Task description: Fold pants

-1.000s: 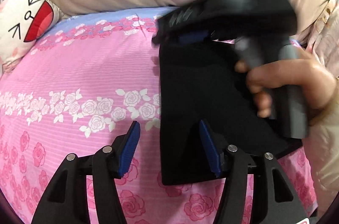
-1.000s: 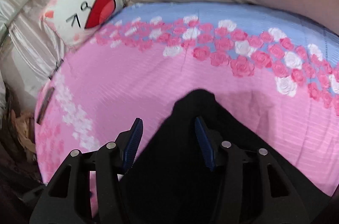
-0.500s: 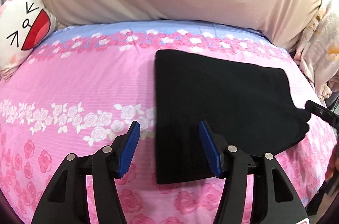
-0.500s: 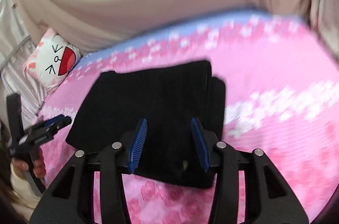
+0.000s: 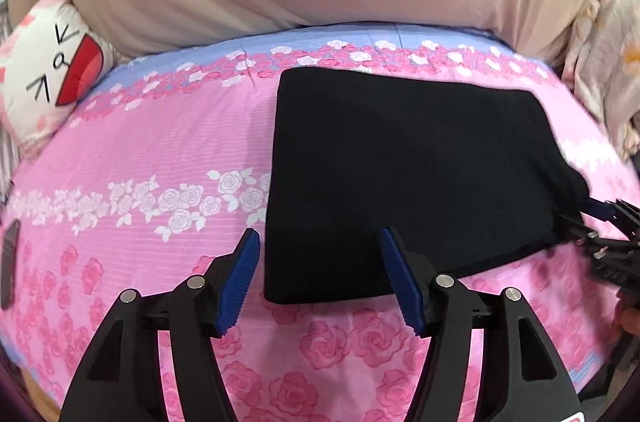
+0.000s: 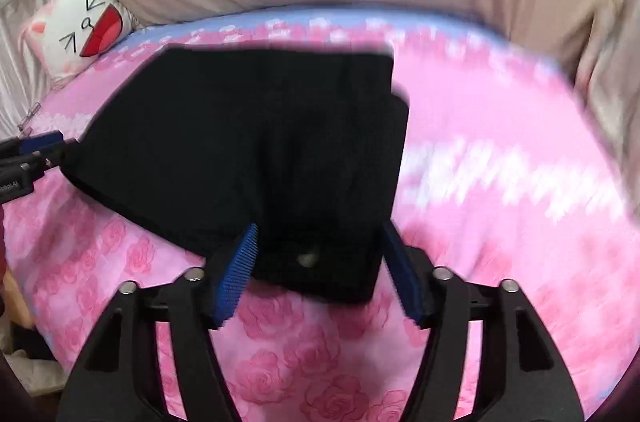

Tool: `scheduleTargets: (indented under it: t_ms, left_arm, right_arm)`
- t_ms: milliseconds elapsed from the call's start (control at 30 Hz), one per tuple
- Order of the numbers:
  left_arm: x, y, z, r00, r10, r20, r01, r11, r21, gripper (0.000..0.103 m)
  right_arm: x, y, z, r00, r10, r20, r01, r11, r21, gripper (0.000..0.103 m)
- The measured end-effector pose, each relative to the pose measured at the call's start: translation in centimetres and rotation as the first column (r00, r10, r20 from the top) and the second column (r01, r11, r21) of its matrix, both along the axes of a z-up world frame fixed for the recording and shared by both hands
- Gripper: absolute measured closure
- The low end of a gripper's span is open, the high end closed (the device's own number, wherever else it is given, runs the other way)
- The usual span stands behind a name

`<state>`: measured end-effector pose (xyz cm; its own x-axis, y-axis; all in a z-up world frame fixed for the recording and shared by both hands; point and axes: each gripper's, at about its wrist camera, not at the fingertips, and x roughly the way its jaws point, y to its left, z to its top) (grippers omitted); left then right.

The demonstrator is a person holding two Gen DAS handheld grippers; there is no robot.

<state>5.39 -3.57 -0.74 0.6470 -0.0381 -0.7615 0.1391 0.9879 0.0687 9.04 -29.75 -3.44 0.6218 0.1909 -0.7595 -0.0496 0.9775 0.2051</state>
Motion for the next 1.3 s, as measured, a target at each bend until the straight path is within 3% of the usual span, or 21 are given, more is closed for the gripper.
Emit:
scheduleTargets:
  t_ms: [67,200,300,333,400,467,567,600,667,733,800,867,967,1067,1133,1233,1300]
  left_arm:
    - [-0.1,0.2,-0.5,1.000,0.022,-0.007,-0.021,0.999,0.040,0.042]
    - [0.4,1.2,-1.4,0.998,0.056,-0.042,-0.055,0.998,0.013,0.037]
    - [0.4,1.3,-1.7,0.996,0.069,-0.050,-0.068,0.998,0.002,0.037]
    - [0.4,1.3,-1.7,0.996,0.069,-0.048,-0.069,0.998,0.002,0.037]
    - [0.5,1.2,-1.8,0.996,0.073,-0.045,-0.072,0.997,0.017,0.032]
    - [0.7,1.3,-2.0,0.996,0.077,-0.047,-0.076,0.997,0.021,0.030]
    - [1.2,1.5,-2.2,0.995,0.084,-0.059,-0.083,0.996,0.010,0.029]
    - [1.4,1.5,-2.1,0.995,0.084,-0.060,-0.083,0.996,0.010,0.029]
    - [1.6,1.7,-1.4,0.995,0.088,-0.035,-0.088,0.996,0.018,0.029]
    - [1.8,2.0,-1.1,0.995,0.101,-0.018,-0.100,0.994,0.037,0.028]
    - [2.3,2.6,-1.3,0.993,0.111,-0.032,-0.110,0.993,0.031,0.028]
    - [2.3,3.1,-1.4,0.993,0.113,-0.045,-0.112,0.994,0.010,0.028]
    - [2.3,3.3,-1.2,0.993,0.111,-0.046,-0.111,0.994,0.009,0.028]
    - [2.1,3.0,-0.6,0.995,0.099,-0.031,-0.098,0.995,0.018,0.028]
    - [2.2,2.8,-0.7,0.995,0.097,-0.028,-0.096,0.995,0.038,0.028]
    - [2.6,2.8,-1.4,0.993,0.111,-0.044,-0.109,0.993,0.051,0.028]
    - [2.7,2.9,-1.5,0.992,0.119,-0.045,-0.117,0.992,0.046,0.027]
  right_arm:
    - [-1.2,-1.1,1.8,0.999,-0.030,0.043,0.028,0.998,0.051,0.041]
    - [-2.3,0.0,4.7,0.992,0.016,0.125,-0.009,0.998,-0.060,0.040]
    - [-2.5,2.0,3.3,0.992,0.066,0.104,-0.044,0.978,-0.202,0.040]
    - [-2.4,2.1,2.7,0.993,0.069,0.096,-0.047,0.976,-0.214,0.040]
    - [-2.0,1.7,2.3,0.993,0.072,0.089,-0.059,0.988,-0.144,0.041]
    - [-0.8,1.7,2.0,0.993,0.078,0.092,-0.071,0.994,-0.084,0.046]
    - [1.4,3.2,1.1,0.991,0.126,0.045,-0.117,0.980,-0.162,0.067]
    - [1.9,3.3,1.3,0.989,0.140,0.036,-0.133,0.979,-0.153,0.080]
    - [1.6,2.5,3.2,0.989,0.119,0.089,-0.102,0.980,-0.172,0.080]
    - [2.4,0.3,2.0,0.996,0.071,0.046,-0.063,0.985,-0.162,0.080]
    - [2.4,-1.2,0.3,0.999,0.054,-0.002,-0.054,0.994,-0.094,0.075]
    - [1.5,-1.9,1.1,0.999,0.045,0.018,-0.045,0.999,-0.022,0.071]
    - [0.6,-2.5,3.1,0.998,0.020,0.058,-0.021,1.000,0.013,0.066]
    - [0.7,-3.1,4.2,0.997,0.009,0.081,-0.008,1.000,-0.007,0.066]
    - [1.8,-3.0,3.3,0.999,0.001,0.045,0.002,0.998,-0.063,0.065]
    - [3.2,-1.1,2.8,0.998,0.063,0.021,-0.060,0.992,-0.107,0.065]
    - [4.0,0.5,3.9,0.991,0.121,0.050,-0.115,0.987,-0.112,0.065]
